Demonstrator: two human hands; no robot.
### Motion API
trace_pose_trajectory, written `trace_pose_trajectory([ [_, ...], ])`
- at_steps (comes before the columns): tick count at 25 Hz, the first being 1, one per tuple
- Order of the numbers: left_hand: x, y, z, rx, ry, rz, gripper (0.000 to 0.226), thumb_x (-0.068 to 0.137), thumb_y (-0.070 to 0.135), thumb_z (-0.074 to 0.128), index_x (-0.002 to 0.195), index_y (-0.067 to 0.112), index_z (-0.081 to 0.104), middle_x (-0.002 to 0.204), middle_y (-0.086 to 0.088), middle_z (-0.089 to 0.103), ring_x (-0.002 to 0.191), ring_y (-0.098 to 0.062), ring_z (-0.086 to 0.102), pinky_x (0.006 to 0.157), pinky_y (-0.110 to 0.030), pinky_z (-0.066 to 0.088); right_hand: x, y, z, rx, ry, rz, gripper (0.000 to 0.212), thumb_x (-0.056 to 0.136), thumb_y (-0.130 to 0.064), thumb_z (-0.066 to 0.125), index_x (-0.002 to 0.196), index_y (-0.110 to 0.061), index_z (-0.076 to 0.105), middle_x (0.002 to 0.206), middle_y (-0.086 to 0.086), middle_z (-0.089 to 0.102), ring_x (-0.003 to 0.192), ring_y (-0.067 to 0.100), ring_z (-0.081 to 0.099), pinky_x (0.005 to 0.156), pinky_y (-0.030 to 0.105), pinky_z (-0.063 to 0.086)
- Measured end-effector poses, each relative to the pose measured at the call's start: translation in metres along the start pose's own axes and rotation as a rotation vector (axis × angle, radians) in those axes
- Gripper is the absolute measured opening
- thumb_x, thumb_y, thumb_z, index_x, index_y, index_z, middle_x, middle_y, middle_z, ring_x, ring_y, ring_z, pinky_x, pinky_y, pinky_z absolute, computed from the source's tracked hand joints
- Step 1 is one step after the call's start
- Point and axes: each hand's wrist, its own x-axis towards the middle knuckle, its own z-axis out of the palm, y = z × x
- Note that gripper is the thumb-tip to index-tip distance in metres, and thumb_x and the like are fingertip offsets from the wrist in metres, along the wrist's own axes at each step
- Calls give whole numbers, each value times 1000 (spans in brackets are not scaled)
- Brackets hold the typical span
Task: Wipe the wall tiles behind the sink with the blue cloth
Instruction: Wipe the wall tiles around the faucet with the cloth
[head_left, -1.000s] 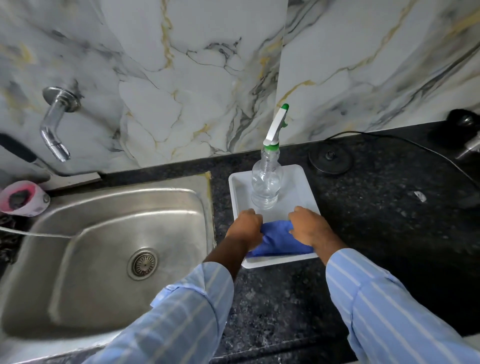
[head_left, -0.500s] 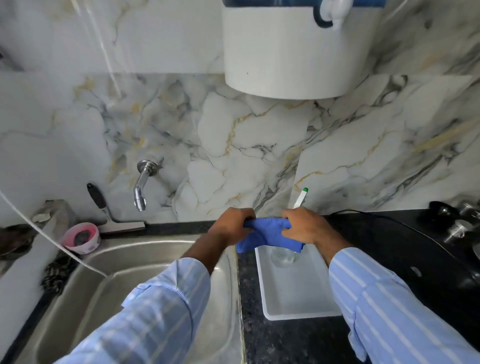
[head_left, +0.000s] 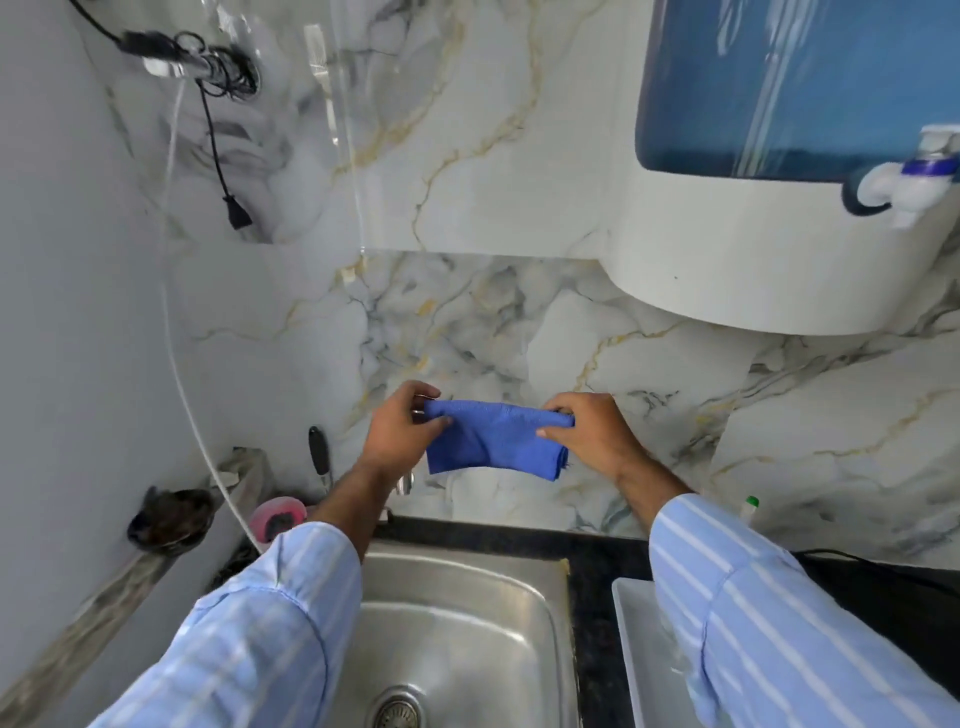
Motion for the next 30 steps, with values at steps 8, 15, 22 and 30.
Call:
trace_pose_trajectory([
  [8,79,-83,-49,64,228,-185,43,78,27,81,104,24,47,95,4,65,79,-13,67,72,-37,59,96,-26,119,231,144,78,22,86,-7,88,105,-7,77,87,-2,72,80,14,67,77,22,55],
  [15,104,-110,-20,706,196,10,28,83,39,69,95,14,64,104,-9,60,97,-31,58,79,-39,51,132,-12,174,210,289,144,15,88,-6,86,96,-6,74,87,8,75,83,28,73,76,37,61],
  [22,130,-103,55,656,-254,-476,63,92,48,61,140,9,51,140,-12,54,125,-30,54,99,-38,45,139,-27,157,-540,621,-298,24,92,-32,77,103,-13,70,119,9,66,113,33,64,95,46,51],
  [30,156,-106,43,385,-442,-611,42,101,25,52,132,-3,55,127,-22,60,114,-32,58,93,-38,45,240,-63,78,-893,835,-676,63,111,-44,44,165,-13,35,173,18,27,161,35,29,129,62,24],
])
